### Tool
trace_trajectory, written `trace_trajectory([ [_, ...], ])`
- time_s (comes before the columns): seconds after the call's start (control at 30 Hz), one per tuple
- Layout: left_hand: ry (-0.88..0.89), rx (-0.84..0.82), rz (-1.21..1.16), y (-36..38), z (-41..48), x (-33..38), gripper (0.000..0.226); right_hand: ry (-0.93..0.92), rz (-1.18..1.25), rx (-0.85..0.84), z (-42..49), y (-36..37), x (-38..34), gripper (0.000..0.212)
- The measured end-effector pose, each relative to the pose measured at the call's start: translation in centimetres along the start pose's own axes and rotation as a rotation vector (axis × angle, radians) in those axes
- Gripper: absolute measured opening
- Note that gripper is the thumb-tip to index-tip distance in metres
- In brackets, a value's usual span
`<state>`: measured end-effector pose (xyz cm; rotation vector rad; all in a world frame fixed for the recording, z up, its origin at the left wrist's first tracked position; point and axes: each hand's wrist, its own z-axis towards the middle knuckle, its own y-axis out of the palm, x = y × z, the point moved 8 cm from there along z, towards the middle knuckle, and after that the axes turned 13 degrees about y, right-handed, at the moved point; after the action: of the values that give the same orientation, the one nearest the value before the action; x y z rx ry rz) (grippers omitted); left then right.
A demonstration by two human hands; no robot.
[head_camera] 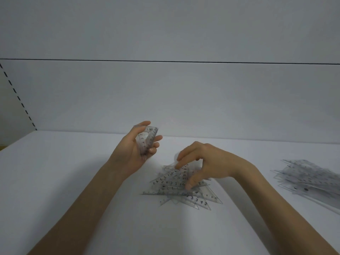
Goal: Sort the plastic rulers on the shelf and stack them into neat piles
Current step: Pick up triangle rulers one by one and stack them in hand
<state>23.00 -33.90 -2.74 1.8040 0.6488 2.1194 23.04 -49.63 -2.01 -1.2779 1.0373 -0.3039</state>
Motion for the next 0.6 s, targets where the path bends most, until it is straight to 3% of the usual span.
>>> trace_trajectory([
  [0.27,0.006,0.017,-0.005,-0.2,0.0,0.1,0.018,-0.018,-0.055,0.036,0.0,0.2,-0.3,0.040],
  [0.4,0.007,0.035,0.001,-0.3,-0.1,0.2,0.018,-0.089,-0.023,0.136,0.0,-0.5,-0.5,0.013],
  [0.47,0.006,0.036,0.007,-0.2,-0.2,0.2,0.018,-0.106,0.000,0.159,0.0,-0.8,-0.8,0.022],
  [0.6,0.003,0.028,0.016,-0.2,-0.2,0.2,0.018,-0.016,-0.102,0.048,0.3,0.1,-0.1,0.040],
])
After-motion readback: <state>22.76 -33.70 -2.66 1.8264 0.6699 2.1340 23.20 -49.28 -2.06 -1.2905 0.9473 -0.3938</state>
